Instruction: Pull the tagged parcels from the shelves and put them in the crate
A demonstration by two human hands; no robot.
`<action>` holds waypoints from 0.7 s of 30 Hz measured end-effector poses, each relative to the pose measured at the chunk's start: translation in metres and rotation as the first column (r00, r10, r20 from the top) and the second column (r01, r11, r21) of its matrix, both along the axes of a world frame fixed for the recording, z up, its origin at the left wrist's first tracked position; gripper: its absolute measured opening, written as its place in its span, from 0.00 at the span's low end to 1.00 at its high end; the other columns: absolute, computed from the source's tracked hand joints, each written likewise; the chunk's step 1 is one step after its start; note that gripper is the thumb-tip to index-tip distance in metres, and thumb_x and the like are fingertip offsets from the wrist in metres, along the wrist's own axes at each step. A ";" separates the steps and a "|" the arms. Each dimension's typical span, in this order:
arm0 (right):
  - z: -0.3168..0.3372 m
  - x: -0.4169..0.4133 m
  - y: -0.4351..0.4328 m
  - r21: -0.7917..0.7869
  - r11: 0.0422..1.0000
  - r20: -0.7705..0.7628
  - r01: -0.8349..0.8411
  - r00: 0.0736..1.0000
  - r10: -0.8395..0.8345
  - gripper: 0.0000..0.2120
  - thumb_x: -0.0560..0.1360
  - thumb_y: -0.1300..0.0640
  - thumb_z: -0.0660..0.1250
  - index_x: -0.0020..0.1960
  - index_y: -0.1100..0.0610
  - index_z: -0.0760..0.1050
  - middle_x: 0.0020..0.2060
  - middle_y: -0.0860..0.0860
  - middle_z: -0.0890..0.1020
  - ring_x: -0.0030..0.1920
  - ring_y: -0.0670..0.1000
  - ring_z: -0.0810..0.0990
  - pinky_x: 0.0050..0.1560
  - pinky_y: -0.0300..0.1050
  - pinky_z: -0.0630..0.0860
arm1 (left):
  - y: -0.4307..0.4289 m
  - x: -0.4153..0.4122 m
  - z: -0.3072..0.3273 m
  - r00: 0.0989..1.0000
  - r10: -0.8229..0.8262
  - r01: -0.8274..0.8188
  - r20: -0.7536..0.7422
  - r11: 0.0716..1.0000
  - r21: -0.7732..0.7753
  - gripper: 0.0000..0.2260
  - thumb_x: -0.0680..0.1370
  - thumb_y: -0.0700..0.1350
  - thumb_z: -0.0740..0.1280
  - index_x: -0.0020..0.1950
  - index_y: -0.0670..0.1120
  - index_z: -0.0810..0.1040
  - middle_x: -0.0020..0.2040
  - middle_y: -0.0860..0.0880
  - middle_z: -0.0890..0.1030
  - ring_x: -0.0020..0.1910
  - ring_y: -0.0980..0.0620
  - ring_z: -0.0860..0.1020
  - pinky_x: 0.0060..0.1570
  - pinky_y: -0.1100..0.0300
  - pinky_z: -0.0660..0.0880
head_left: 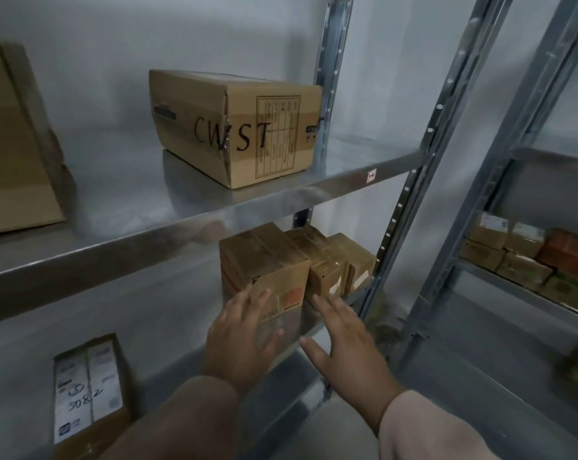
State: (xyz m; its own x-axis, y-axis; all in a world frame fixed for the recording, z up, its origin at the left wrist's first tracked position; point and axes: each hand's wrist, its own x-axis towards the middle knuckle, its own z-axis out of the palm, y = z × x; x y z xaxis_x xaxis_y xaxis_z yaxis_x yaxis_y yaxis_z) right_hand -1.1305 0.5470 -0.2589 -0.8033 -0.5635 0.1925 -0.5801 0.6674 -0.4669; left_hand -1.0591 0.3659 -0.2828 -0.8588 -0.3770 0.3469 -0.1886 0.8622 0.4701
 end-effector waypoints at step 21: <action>-0.013 -0.175 -0.064 -0.020 0.981 0.092 -0.194 0.977 0.195 0.31 0.76 0.37 0.58 0.75 0.48 0.59 0.72 0.48 0.66 0.72 0.52 0.63 0.71 0.56 0.64 | -0.052 -0.120 -0.040 0.935 0.333 -0.352 0.123 0.819 0.453 0.25 0.78 0.54 0.65 0.75 0.54 0.64 0.77 0.49 0.57 0.72 0.47 0.65 0.64 0.65 0.59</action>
State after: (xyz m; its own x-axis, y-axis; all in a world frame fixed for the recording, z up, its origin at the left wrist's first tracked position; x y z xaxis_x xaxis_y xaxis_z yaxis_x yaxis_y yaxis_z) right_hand -1.3053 0.4826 -0.2721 -0.6935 -0.7088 0.1295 -0.6520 0.5408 -0.5315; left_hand -1.1789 0.3137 -0.3228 -0.6526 -0.7571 0.0303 -0.4557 0.4242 0.7825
